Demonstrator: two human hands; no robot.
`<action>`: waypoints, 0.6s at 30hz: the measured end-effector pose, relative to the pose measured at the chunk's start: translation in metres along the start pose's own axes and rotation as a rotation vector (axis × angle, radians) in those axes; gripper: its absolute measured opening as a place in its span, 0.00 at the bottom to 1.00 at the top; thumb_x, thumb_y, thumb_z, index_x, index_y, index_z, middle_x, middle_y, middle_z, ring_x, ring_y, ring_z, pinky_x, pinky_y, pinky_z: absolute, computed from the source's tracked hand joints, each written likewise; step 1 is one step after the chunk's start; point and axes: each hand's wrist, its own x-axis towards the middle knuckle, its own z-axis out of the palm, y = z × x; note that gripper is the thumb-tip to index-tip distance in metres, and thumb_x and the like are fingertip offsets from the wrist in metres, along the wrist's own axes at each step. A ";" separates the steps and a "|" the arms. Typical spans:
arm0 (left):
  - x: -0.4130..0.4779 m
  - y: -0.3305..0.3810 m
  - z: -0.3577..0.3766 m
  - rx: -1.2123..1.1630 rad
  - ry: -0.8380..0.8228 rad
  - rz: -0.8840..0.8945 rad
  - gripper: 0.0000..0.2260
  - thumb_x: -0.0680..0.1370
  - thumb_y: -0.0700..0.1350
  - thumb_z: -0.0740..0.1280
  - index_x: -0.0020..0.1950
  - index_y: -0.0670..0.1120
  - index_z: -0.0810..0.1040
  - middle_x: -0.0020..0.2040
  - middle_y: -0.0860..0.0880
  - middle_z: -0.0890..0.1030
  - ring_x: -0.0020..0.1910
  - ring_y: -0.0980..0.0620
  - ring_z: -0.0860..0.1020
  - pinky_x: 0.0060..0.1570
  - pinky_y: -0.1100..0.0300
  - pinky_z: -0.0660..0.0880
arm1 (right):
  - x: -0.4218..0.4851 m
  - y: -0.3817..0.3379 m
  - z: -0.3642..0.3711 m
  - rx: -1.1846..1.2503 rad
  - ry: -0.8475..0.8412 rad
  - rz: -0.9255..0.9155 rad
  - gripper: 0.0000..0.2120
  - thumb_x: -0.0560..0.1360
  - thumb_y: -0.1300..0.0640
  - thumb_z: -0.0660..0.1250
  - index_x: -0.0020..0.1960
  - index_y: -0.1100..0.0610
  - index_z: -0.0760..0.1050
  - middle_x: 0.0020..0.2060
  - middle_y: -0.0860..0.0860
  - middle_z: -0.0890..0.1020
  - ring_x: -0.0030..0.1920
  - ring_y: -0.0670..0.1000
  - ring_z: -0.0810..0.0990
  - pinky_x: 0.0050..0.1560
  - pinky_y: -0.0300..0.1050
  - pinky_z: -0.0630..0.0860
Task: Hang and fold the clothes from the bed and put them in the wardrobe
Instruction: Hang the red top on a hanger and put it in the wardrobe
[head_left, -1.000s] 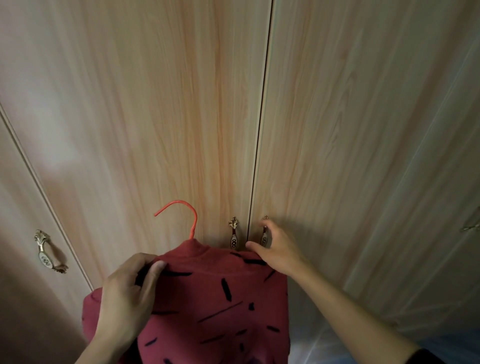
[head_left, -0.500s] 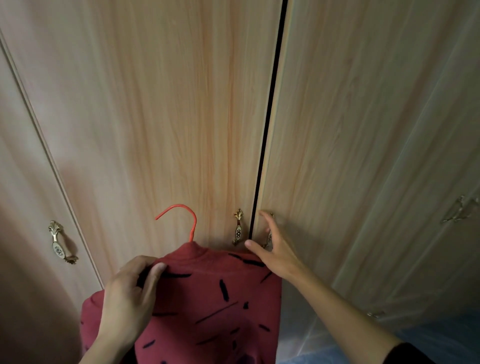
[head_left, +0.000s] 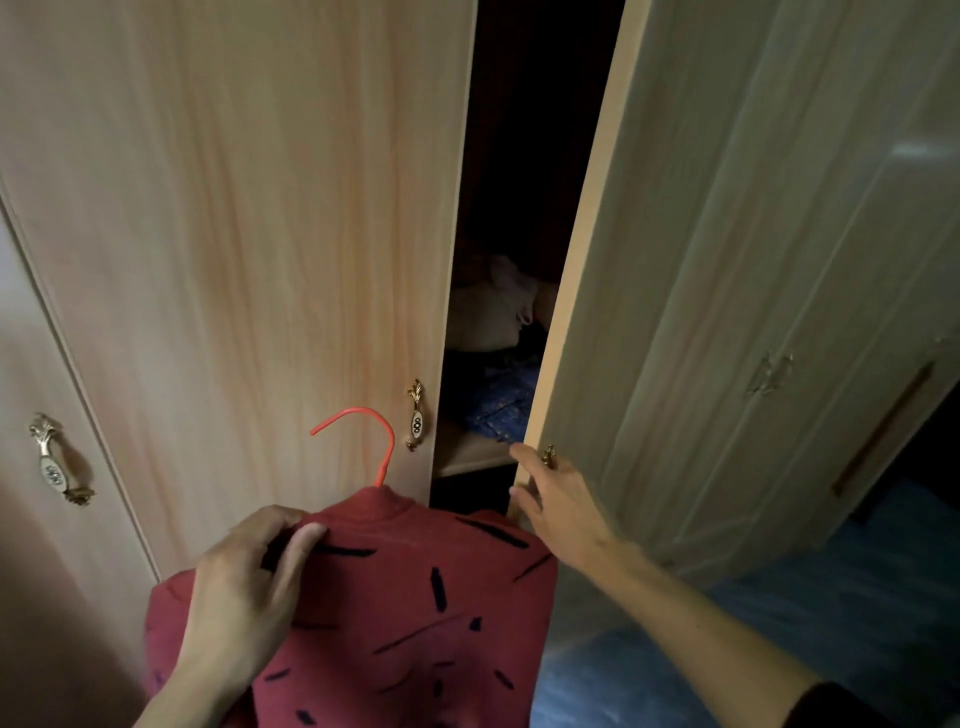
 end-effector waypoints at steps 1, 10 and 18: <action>-0.006 0.007 0.001 0.004 -0.001 0.015 0.07 0.75 0.42 0.72 0.40 0.53 0.79 0.42 0.60 0.81 0.40 0.63 0.79 0.39 0.70 0.70 | -0.008 0.003 -0.005 -0.021 0.008 -0.002 0.21 0.79 0.53 0.65 0.69 0.43 0.64 0.41 0.52 0.74 0.35 0.49 0.73 0.41 0.42 0.74; -0.083 0.071 0.012 0.024 0.011 -0.022 0.09 0.76 0.41 0.72 0.40 0.55 0.79 0.45 0.62 0.81 0.41 0.65 0.78 0.38 0.74 0.69 | -0.096 0.027 -0.066 -0.136 0.142 0.062 0.13 0.80 0.51 0.62 0.63 0.52 0.69 0.77 0.61 0.51 0.68 0.62 0.71 0.54 0.54 0.79; -0.133 0.126 0.041 -0.001 -0.001 0.033 0.07 0.76 0.40 0.71 0.41 0.51 0.80 0.43 0.60 0.81 0.39 0.61 0.78 0.37 0.72 0.69 | -0.169 0.088 -0.125 -0.186 0.107 0.297 0.26 0.82 0.48 0.59 0.78 0.48 0.56 0.79 0.57 0.49 0.74 0.59 0.65 0.55 0.52 0.77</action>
